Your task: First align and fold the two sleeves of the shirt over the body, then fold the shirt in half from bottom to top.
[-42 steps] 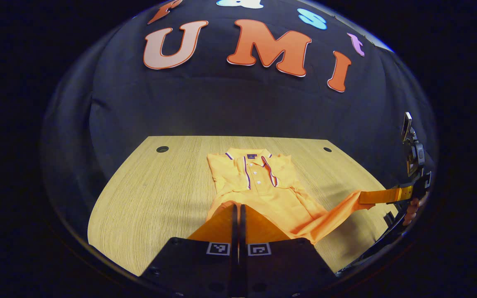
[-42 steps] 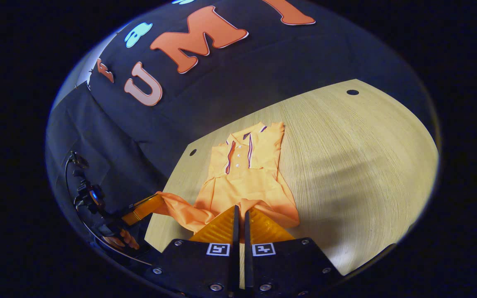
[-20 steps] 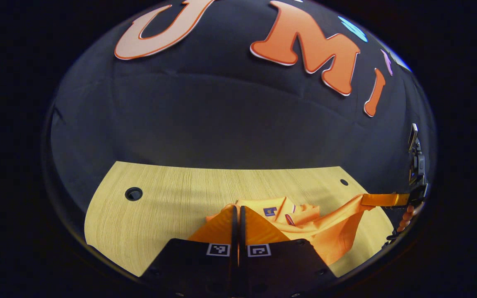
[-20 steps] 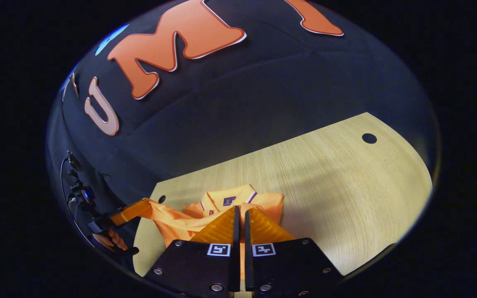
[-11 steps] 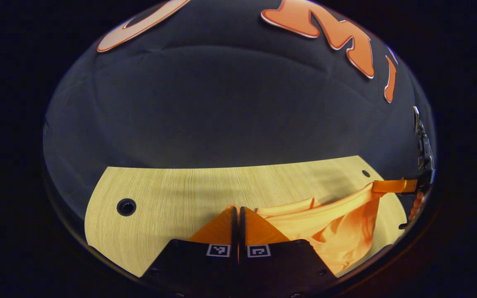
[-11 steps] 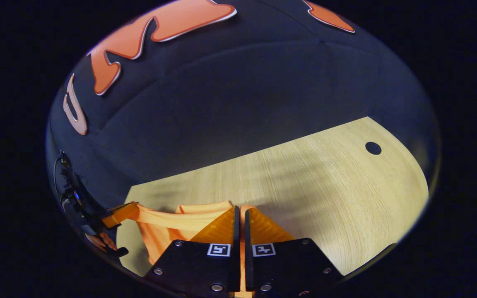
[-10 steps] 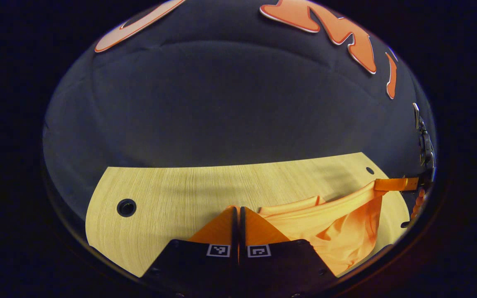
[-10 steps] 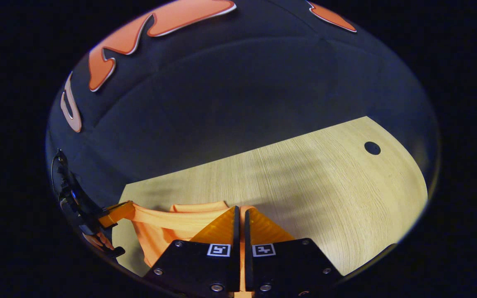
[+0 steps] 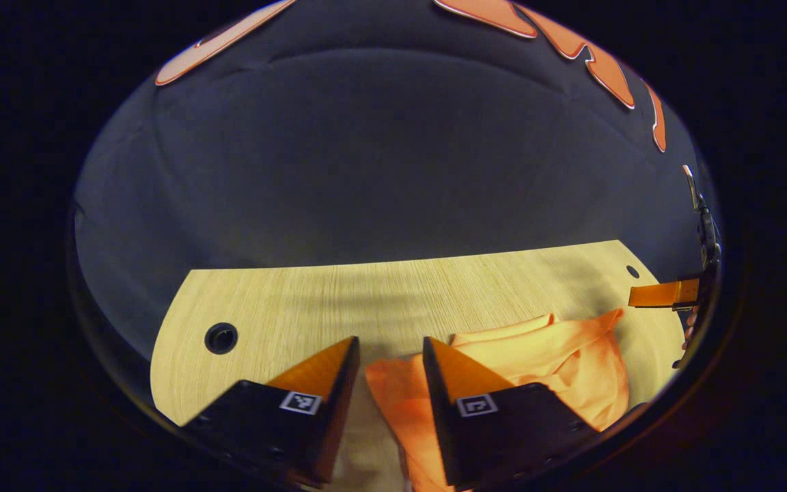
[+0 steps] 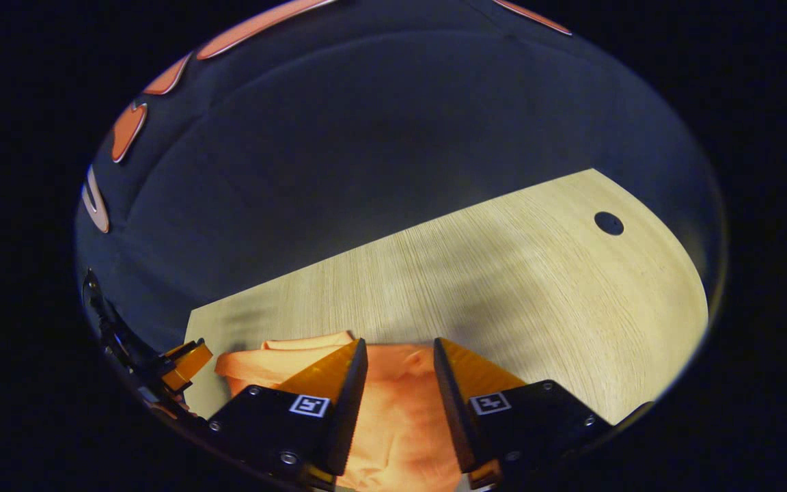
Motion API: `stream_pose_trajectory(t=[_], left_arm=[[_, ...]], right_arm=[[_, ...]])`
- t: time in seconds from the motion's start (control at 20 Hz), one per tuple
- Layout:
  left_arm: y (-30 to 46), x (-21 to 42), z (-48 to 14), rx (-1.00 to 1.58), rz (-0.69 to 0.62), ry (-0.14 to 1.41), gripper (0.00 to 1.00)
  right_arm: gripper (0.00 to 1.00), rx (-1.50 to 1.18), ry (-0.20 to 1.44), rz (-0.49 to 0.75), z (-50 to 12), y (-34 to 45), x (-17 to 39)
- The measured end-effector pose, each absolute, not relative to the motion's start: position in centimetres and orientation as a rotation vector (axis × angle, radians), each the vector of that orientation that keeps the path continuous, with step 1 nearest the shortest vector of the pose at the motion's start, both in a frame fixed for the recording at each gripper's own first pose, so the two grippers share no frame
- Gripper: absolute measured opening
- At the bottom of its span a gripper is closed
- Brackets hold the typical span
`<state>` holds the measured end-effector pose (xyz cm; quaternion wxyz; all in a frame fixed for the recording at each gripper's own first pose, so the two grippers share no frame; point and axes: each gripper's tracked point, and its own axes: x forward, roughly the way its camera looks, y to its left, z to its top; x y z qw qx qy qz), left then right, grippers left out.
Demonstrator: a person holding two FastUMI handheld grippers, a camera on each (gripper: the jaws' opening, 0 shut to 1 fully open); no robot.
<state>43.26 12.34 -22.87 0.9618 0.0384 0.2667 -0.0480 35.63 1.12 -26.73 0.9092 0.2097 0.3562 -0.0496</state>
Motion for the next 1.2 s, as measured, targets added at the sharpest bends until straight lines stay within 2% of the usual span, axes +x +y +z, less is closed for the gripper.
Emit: stream_pose_trajectory(t=[0.05,0.1,0.15,0.2,0.25,0.3,0.35,0.4,0.7,1.2], left_arm=[[12.2,42.9,-22.4,0.067,-0.098,0.537,0.64],[12.0,42.3,-22.0,0.047,-0.103,0.537,0.75],[11.7,41.7,-21.6,0.024,-0.107,0.54,0.79],[11.6,40.9,-21.0,0.014,-0.101,0.538,0.89],[11.6,40.2,-20.6,0.009,-0.096,0.525,0.95],[11.8,39.4,-20.1,0.01,-0.091,0.51,1.0],[12.0,38.5,-19.7,0.011,-0.085,0.495,0.99],[12.0,37.6,-19.1,0.009,-0.083,0.48,0.99],[10.1,30.7,-15.0,0.016,-0.076,0.371,0.99],[6.8,15.1,-9.4,0.039,-0.061,0.154,0.98]], right_arm=[[0.65,0.424,0.725,-0.092,-26.2,1.4,35.5],[0.74,0.413,0.715,-0.084,-25.5,1.6,35.2],[0.7,0.402,0.705,-0.074,-24.9,1.8,34.8],[0.82,0.395,0.683,-0.059,-23.8,2.2,34.4],[0.84,0.388,0.663,-0.048,-23.1,2.5,34.2],[0.79,0.378,0.649,-0.039,-22.3,2.8,33.6],[0.88,0.365,0.628,-0.031,-21.4,3.2,33.0],[0.89,0.349,0.61,-0.023,-20.6,3.6,32.4],[0.91,0.315,0.535,0.048,-17.3,6.2,27.3],[0.92,0.181,0.348,0.103,-11.6,7.8,16.7]])
